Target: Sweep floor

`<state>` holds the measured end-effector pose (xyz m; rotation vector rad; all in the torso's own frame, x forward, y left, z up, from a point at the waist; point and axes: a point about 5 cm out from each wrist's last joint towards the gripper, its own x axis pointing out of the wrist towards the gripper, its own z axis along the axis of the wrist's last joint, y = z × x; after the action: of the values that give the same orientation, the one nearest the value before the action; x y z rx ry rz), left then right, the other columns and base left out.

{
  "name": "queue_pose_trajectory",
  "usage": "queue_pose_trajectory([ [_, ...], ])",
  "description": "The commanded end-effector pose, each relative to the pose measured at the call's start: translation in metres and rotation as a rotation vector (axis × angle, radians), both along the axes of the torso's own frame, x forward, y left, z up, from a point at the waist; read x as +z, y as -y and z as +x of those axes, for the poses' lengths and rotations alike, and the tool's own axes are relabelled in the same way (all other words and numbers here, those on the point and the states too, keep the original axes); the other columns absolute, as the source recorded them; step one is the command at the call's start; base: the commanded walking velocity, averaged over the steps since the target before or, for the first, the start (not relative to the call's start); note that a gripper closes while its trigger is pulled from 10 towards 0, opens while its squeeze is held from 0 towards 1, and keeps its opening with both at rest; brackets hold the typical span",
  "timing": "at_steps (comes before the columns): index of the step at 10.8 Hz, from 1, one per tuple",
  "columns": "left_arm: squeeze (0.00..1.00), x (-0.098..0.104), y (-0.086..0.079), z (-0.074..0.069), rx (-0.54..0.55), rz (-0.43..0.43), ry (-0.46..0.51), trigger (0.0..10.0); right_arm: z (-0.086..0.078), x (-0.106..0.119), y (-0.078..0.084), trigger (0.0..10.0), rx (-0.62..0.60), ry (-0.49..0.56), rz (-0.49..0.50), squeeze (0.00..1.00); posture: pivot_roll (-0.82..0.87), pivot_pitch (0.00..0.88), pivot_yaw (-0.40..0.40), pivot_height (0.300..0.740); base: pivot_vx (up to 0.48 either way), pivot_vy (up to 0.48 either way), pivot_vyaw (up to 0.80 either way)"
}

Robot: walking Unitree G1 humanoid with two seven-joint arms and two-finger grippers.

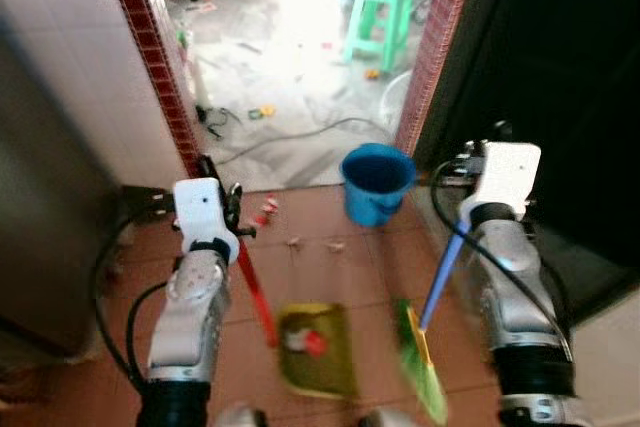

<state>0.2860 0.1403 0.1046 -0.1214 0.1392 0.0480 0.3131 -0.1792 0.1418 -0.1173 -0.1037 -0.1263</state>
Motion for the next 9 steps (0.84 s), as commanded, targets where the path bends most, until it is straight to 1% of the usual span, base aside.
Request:
queue_pose_trajectory([
  [1, 0.0, 0.015, -0.004, 0.004, 0.02, -0.001, 0.08, 10.0, 0.004, 0.011, -0.005, 10.0, 0.02, 0.039, 0.002, 0.0, -0.08, 0.0, -0.007, 0.74, 0.0, 0.0, 0.0],
  [2, 0.0, 0.014, -0.008, 0.003, 0.036, -0.018, 0.082, 10.0, 0.004, 0.009, -0.004, 10.0, 0.022, 0.032, -0.001, 0.0, -0.08, 0.0, -0.008, 0.74, 0.0, 0.0, 0.0],
  [3, 0.0, 0.011, -0.012, 0.0, 0.052, -0.002, 0.072, 10.0, 0.003, 0.005, -0.003, 10.0, 0.029, 0.025, 0.0, 0.0, -0.06, 0.0, -0.018, 0.74, 0.0, 0.0, 0.0],
  [4, 0.0, 0.011, -0.018, -0.005, 0.079, 0.03, 0.076, 10.0, 0.003, 0.002, -0.007, 10.0, 0.051, 0.01, 0.005, 0.0, -0.02, 0.0, -0.056, 0.74, 0.0, 0.0, 0.0],
  [5, 0.0, 0.013, -0.022, -0.008, 0.081, 0.067, 0.091, 10.0, 0.006, -0.001, -0.016, 10.0, 0.097, -0.005, 0.003, 0.0, 0.02, 0.0, -0.094, 0.74, 0.0, 0.0, 0.0],
  [6, 0.0, 0.011, -0.026, -0.01, 0.101, 0.077, 0.079, 10.0, 0.009, -0.003, -0.026, 10.0, 0.125, -0.015, 0.013, 0.0, 0.04, 0.0, -0.111, 0.74, 0.0, 0.0, 0.0],
  [7, 0.0, 0.013, -0.026, -0.007, 0.094, 0.103, 0.085, 10.0, 0.014, 0.001, -0.034, 10.0, 0.141, -0.005, 0.031, 0.0, 0.05, 0.0, -0.107, 0.74, 0.0, 0.0, 0.0],
  [8, 0.0, 0.014, -0.025, -0.004, 0.087, 0.116, 0.084, 10.0, 0.016, 0.003, -0.037, 10.0, 0.145, 0.007, 0.027, 0.0, 0.06, 0.0, -0.078, 0.74, 0.0, 0.0, 0.0],
  [9, 0.0, 0.014, -0.021, -0.005, 0.063, 0.14, 0.072, 10.0, 0.014, 0.003, -0.033, 10.0, 0.115, 0.009, 0.024, 0.0, 0.04, 0.0, -0.066, 0.74, 0.0, 0.0, 0.0],
])
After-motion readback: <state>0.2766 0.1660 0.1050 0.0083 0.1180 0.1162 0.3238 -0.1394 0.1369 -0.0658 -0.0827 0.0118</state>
